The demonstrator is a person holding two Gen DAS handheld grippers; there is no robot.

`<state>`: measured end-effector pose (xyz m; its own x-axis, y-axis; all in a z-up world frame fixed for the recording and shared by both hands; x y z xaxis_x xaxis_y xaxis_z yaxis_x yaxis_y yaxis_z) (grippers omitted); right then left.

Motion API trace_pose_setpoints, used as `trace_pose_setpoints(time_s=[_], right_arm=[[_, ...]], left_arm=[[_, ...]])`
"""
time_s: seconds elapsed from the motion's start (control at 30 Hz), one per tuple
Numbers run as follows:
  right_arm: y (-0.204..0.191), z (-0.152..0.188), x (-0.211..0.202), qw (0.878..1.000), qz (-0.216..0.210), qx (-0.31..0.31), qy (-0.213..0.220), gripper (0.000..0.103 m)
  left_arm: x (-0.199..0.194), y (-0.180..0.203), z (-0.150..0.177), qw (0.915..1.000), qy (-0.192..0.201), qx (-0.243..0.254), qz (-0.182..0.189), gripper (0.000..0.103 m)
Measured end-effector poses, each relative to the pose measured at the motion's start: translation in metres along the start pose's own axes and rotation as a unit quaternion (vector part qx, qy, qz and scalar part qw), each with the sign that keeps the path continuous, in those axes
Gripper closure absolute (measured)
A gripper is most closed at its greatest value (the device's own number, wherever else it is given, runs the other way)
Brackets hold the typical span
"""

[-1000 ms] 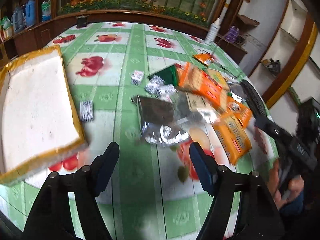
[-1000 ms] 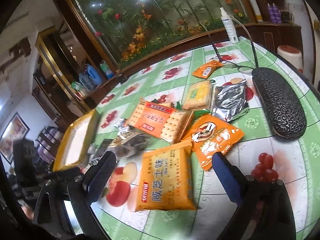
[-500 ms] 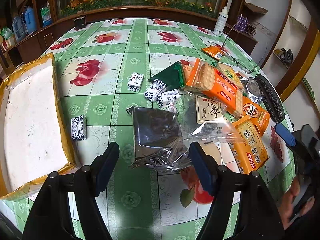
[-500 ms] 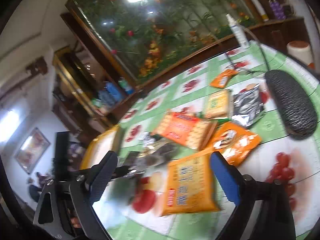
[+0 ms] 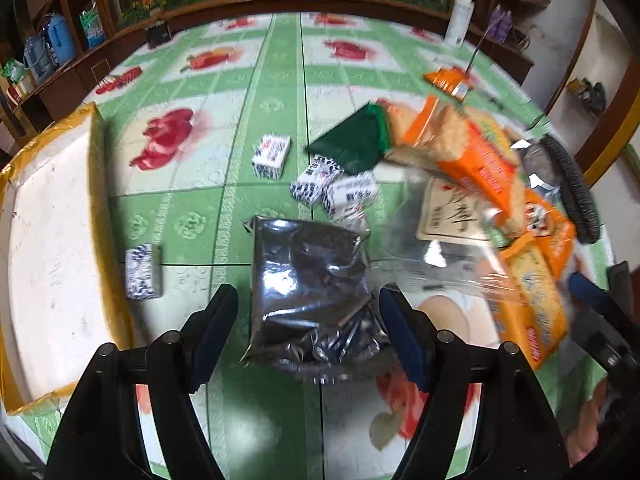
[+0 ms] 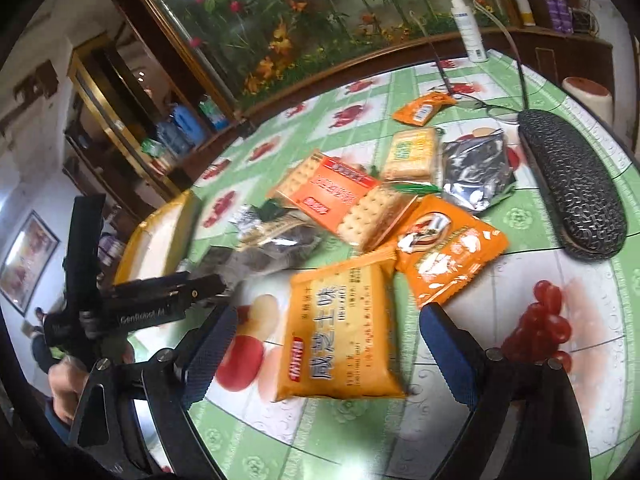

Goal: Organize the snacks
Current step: 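Grasp the silver foil bag with the left gripper while the right gripper grasps the orange biscuit pack, then carry the foil bag and orange biscuit pack over the yellow tray with both grippers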

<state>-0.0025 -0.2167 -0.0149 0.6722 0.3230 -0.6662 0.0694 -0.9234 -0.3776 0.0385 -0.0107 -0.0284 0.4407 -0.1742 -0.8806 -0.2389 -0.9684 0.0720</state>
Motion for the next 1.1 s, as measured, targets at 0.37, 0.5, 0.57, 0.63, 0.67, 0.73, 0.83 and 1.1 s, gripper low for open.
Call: trace_pose_setpoints(time_s=[0.37, 0.5, 0.57, 0.63, 0.67, 0.73, 0.83, 1.1], right_arm=[[-0.007, 0.01, 0.012, 0.998, 0.036, -0.027, -0.036, 0.009], [-0.012, 0.013, 0.017, 0.997, 0.036, -0.035, -0.051, 0.009], [-0.016, 0.013, 0.02, 0.997, 0.042, -0.043, -0.056, 0.009], [-0.021, 0.014, 0.024, 0.995, 0.06, -0.055, -0.06, 0.009], [-0.024, 0.014, 0.026, 0.994, 0.069, -0.062, -0.063, 0.009], [-0.031, 0.017, 0.033, 0.988, 0.102, -0.088, -0.072, 0.008], [-0.038, 0.021, 0.04, 0.979, 0.141, -0.122, -0.084, 0.008], [-0.033, 0.023, 0.037, 0.974, 0.173, -0.124, -0.08, 0.021]], left_arm=[[-0.012, -0.004, 0.017, 0.9991, 0.037, 0.006, -0.022, 0.042], [-0.026, -0.008, 0.027, 0.9987, 0.05, -0.003, -0.004, 0.042], [-0.032, -0.011, 0.031, 0.9983, 0.058, -0.006, -0.001, 0.042], [-0.038, -0.013, 0.033, 0.9979, 0.064, -0.009, 0.004, 0.042], [-0.04, -0.014, 0.033, 0.9977, 0.067, -0.01, 0.005, 0.042], [-0.045, -0.017, 0.033, 0.9971, 0.075, -0.013, 0.01, 0.042], [-0.048, -0.022, 0.033, 0.9967, 0.077, -0.019, 0.013, 0.042], [-0.042, -0.02, 0.038, 0.9983, 0.056, -0.008, 0.015, 0.036]])
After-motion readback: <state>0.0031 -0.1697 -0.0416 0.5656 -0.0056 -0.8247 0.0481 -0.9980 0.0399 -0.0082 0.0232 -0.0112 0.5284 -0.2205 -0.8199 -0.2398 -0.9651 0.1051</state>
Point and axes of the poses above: each gripper's, at about its wrist camera, not at the fingertips, and x roughly the way its jaws point, y to its right, z to its underside, the point moved 5 cm from there along x, roughly the way its jaws point, and after that the axes turned 3 degrees about z, right-handed, at the moved point
